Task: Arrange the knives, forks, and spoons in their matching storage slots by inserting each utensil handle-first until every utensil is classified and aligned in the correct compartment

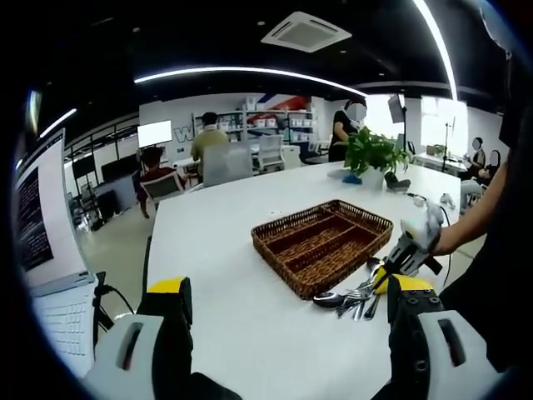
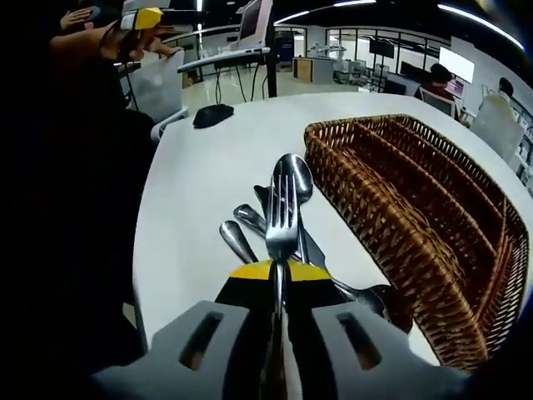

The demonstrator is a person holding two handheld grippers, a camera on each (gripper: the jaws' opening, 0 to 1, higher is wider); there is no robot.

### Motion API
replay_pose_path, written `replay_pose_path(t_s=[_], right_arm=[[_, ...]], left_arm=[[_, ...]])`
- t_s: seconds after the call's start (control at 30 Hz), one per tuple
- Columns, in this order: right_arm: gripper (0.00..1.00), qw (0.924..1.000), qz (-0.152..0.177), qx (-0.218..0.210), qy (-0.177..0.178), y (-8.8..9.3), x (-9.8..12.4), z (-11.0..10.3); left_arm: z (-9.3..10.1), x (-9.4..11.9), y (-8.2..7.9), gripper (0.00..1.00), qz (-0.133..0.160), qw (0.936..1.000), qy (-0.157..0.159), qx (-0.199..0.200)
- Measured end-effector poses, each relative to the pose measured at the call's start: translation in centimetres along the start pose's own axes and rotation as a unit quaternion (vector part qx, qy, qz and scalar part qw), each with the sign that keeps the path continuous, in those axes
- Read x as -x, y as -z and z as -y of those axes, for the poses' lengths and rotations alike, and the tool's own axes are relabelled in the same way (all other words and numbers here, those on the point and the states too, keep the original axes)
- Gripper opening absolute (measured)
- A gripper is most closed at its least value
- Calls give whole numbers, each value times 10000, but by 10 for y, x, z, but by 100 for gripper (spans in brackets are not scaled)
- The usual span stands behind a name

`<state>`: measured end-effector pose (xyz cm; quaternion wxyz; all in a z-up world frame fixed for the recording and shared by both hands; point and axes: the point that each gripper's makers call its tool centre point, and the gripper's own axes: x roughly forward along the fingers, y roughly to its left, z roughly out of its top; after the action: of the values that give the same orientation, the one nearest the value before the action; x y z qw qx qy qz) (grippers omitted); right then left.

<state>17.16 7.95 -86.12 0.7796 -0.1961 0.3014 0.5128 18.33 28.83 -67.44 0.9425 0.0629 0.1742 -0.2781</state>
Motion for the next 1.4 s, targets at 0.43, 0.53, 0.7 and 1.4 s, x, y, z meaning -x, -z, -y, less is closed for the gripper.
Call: replay_pose_path(t_s=[0.43, 0.53, 0.7, 1.4], right_arm=[[2, 9997, -104, 116, -189, -9, 15, -2], [2, 9992, -171, 281, -230, -12, 21, -5], [2, 9994, -141, 216, -210, -17, 28, 1], [2, 9964, 111, 659, -516, -53, 40, -33]], left_arm=[[7, -11, -1, 100, -17, 9999, 170, -4], [13, -16, 0, 100, -81, 9996, 267, -14], [11, -18, -4, 100, -29, 9996, 287, -21], [116, -73, 22, 67, -762, 9852, 1517, 220]])
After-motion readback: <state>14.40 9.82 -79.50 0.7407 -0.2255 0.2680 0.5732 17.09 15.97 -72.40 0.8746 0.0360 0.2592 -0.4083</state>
